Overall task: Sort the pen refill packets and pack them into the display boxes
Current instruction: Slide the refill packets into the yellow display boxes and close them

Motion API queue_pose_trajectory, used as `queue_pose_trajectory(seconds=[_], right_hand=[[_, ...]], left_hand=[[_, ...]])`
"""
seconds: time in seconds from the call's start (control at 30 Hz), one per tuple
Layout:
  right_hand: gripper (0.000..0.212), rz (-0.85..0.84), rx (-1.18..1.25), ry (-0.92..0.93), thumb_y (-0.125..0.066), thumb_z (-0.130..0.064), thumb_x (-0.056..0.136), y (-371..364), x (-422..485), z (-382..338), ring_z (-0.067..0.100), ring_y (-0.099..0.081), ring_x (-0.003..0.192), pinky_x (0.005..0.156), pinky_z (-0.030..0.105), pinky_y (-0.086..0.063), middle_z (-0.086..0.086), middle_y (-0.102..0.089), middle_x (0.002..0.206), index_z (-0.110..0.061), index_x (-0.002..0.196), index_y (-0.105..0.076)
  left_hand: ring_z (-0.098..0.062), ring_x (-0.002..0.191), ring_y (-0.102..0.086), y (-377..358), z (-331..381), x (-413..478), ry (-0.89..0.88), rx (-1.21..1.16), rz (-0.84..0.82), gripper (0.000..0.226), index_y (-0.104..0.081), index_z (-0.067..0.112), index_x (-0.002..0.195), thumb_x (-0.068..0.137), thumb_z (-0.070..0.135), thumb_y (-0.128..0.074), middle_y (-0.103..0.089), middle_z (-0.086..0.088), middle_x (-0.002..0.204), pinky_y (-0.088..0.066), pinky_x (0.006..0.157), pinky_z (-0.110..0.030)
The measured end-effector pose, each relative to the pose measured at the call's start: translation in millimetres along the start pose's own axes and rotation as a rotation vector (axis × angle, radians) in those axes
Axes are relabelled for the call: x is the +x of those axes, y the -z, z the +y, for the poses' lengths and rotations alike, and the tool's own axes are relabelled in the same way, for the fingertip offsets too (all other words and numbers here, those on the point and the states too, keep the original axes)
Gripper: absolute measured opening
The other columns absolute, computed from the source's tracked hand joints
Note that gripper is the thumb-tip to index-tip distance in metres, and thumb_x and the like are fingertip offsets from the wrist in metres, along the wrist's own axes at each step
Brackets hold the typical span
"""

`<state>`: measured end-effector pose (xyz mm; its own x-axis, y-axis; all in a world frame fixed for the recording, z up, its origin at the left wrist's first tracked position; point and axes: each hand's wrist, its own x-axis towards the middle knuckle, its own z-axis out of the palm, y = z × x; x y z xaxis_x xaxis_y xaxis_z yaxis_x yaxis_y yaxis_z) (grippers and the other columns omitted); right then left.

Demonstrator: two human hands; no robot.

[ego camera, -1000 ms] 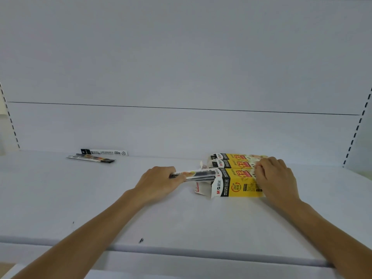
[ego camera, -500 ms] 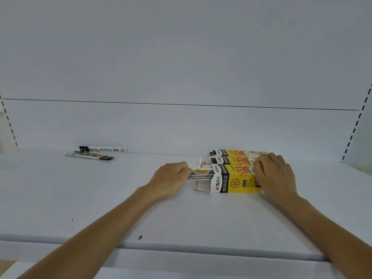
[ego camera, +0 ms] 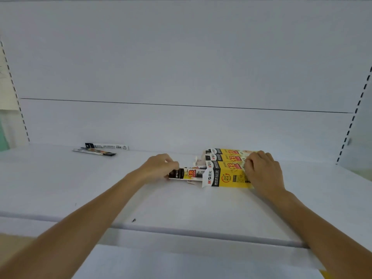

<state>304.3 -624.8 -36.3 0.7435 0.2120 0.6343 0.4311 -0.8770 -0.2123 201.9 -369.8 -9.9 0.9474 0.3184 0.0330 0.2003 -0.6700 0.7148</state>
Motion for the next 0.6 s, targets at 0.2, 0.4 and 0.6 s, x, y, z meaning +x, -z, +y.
queue_pose_trajectory(seconds=[0.2,0.4,0.6], right_hand=[[0.031,0.020,0.012,0.017,-0.036,-0.022,0.091,0.8,-1.6,1.4,0.031,-0.049,0.090,0.072,0.037,-0.033,0.013,-0.059,0.093,-0.002,0.085,-0.058],[0.046,0.093,-0.003,0.036,-0.024,-0.030,0.082,-4.2,-3.4,1.4,0.034,-0.053,0.075,0.062,0.034,-0.030,0.015,-0.060,0.080,0.000,0.077,-0.060],[0.043,0.081,-0.029,0.042,-0.027,-0.030,0.087,-6.0,-0.9,3.4,0.031,-0.052,0.078,0.065,0.036,-0.036,0.012,-0.060,0.087,-0.003,0.084,-0.060]], left_hand=[[-0.011,0.086,-0.057,-22.3,11.0,-10.3,-0.201,-0.096,0.091,0.015,-0.066,0.020,0.095,0.082,0.012,-0.063,-0.066,0.002,0.094,-0.042,0.071,-0.015],[0.001,0.064,-0.060,-56.2,30.0,-2.5,-0.187,-0.192,0.122,0.017,-0.067,0.011,0.098,0.081,0.014,-0.069,-0.071,-0.006,0.094,-0.045,0.055,-0.011],[-0.006,0.067,-0.053,-57.4,32.4,1.0,-0.203,-0.107,0.027,0.018,-0.067,0.017,0.103,0.089,0.013,-0.056,-0.067,0.000,0.085,-0.038,0.057,-0.010]])
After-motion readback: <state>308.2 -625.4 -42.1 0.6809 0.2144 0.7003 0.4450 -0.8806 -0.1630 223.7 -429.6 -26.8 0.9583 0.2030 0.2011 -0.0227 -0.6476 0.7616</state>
